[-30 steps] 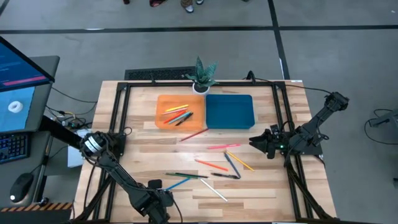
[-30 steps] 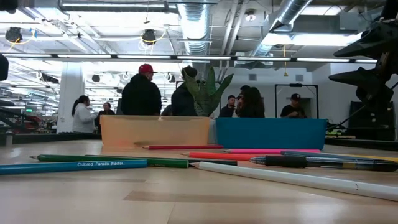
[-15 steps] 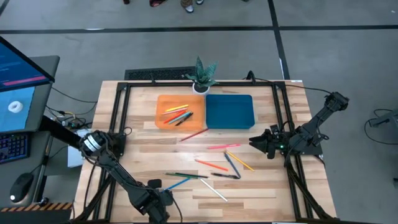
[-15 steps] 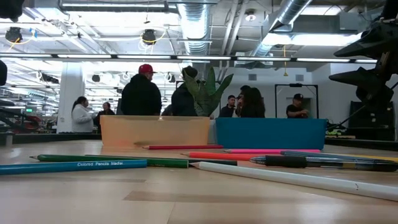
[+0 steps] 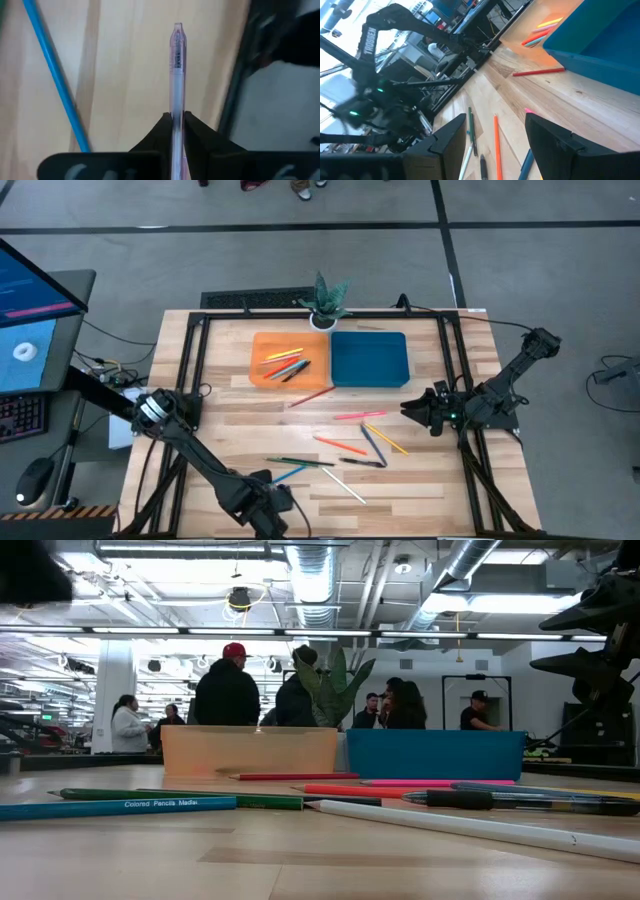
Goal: Sort pens & pencils
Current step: Put the purple pen into the orange bin
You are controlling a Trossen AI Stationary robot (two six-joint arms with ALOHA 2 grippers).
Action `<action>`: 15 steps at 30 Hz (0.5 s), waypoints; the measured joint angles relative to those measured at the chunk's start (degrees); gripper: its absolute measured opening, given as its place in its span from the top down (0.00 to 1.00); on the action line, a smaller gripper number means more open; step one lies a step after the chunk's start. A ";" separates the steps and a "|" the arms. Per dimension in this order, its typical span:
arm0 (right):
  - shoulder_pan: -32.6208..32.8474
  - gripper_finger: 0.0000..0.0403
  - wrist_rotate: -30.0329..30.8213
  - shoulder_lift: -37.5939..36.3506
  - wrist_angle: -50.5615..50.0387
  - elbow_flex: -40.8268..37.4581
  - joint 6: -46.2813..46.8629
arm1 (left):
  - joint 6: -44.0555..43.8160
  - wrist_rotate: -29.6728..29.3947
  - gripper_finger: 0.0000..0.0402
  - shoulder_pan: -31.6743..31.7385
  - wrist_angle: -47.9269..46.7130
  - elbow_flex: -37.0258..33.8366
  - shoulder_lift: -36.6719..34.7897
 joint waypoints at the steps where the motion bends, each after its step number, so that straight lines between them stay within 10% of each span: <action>1: 0.00 0.44 0.00 0.01 0.00 0.00 0.01 | 0.31 -0.78 0.95 0.36 -1.15 2.27 0.00; 15: 0.00 0.44 0.00 -0.01 0.00 0.00 -0.03 | 17.93 -10.79 0.95 5.31 -6.91 41.32 -0.20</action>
